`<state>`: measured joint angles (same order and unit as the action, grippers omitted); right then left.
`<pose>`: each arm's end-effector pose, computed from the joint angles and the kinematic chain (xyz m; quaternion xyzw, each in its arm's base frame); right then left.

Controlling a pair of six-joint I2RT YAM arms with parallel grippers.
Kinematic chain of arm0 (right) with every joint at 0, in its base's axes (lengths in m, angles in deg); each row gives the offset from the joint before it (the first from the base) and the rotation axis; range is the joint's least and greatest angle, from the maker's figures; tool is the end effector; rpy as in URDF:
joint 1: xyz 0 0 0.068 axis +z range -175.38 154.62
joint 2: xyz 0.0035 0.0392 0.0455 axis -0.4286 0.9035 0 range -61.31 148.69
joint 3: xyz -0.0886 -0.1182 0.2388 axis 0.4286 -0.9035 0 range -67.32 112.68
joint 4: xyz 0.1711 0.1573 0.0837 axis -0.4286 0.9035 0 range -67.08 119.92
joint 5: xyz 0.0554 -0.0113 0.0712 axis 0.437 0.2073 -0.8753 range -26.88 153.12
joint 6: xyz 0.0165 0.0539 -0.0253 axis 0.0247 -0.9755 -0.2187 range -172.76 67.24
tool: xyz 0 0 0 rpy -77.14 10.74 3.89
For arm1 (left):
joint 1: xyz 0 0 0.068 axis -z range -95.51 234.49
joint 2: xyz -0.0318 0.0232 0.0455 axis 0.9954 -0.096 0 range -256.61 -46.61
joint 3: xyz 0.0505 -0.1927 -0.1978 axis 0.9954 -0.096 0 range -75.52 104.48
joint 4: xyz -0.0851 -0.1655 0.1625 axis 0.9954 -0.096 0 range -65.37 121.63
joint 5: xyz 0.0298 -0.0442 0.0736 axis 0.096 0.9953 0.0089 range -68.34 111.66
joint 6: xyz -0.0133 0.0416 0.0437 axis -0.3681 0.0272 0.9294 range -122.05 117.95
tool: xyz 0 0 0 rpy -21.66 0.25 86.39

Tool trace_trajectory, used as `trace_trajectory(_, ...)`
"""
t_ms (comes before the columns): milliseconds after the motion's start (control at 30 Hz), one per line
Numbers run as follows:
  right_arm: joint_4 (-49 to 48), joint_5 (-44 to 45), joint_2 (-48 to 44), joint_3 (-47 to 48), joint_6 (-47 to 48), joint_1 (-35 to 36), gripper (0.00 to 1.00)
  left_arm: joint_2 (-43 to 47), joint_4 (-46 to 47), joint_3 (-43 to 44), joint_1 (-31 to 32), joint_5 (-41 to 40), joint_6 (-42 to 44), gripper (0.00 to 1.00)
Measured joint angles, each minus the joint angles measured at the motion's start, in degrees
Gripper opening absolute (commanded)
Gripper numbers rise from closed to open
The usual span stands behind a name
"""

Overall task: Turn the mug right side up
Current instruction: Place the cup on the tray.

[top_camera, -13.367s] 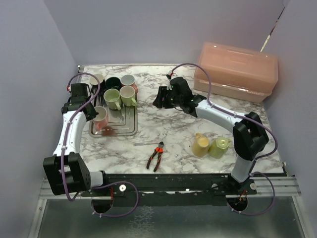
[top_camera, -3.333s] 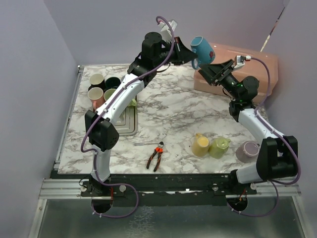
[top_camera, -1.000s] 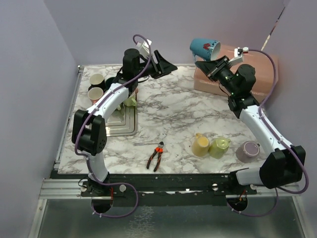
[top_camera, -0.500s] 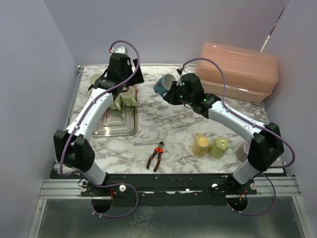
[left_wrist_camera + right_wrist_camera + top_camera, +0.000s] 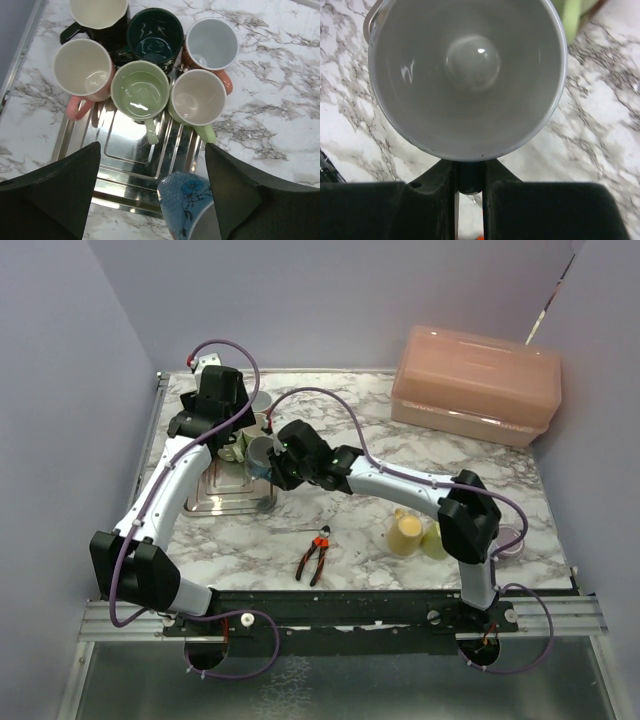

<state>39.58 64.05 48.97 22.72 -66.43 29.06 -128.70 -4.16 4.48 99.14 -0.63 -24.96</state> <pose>0.2605 0.3631 0.2732 -0.3081 0.8398 0.2443 0.3744 0.3011 -0.0604 0.3627 -0.1482 0.8730 0.0255 0.4640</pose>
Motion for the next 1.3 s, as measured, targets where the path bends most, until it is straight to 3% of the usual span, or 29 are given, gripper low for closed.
trace_trajectory(467,4.6,2.8,13.7,14.7,3.4,1.1,0.01,1.5,-3.0,-2.4,-6.3,-2.5,-0.4,0.75)
trace_trajectory(867,8.3,3.7,19.1,18.7,3.7,0.9,0.01,0.8,-3.2,-2.7,-8.6,0.5,-0.9,0.66)
trace_trajectory(1167,10.7,4.9,21.8,22.9,3.7,-0.3,0.08,-0.9,-3.2,-2.7,-8.7,3.5,-1.1,0.65)
trace_trajectory(1300,11.1,5.5,22.1,23.7,3.7,-0.6,0.16,-1.0,-3.2,-2.7,-8.7,4.0,-1.1,0.65)
